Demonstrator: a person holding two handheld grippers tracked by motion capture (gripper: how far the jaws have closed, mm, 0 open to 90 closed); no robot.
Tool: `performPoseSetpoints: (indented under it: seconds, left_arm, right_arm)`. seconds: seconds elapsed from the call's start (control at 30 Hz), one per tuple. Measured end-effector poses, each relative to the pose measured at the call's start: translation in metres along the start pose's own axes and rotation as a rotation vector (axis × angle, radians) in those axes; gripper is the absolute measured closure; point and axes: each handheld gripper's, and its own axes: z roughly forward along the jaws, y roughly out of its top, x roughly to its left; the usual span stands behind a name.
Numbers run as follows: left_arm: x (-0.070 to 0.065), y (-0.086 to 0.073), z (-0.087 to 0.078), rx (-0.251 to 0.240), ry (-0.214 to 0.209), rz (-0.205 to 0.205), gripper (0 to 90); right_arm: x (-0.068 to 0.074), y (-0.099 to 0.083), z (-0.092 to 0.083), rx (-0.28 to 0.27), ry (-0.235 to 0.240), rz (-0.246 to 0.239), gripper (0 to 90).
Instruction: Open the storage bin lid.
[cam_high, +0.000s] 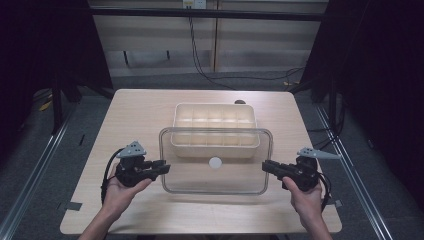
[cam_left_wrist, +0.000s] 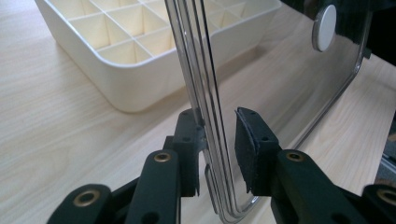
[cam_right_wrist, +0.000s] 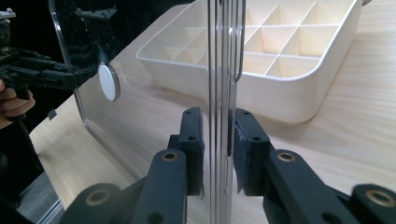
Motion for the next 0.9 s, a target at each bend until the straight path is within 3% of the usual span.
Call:
performPoseSetpoints:
  seconds: [0.2, 0.4, 0.9]
  left_arm:
    - [-0.003, -0.006, -0.005, 0.023, -0.001, 0.006, 70.9]
    - [-0.014, -0.012, -0.012, 0.023, -0.021, 0.024, 71.4]
    - [-0.019, -0.034, -0.005, 0.074, -0.042, 0.017, 70.6]
  right_arm:
    - [0.005, -0.006, 0.001, 0.024, 0.003, -0.015, 75.0]
    - [0.006, -0.012, -0.007, 0.025, 0.021, 0.01, 75.0]
    - [0.007, -0.032, -0.009, 0.05, 0.028, 0.028, 75.4]
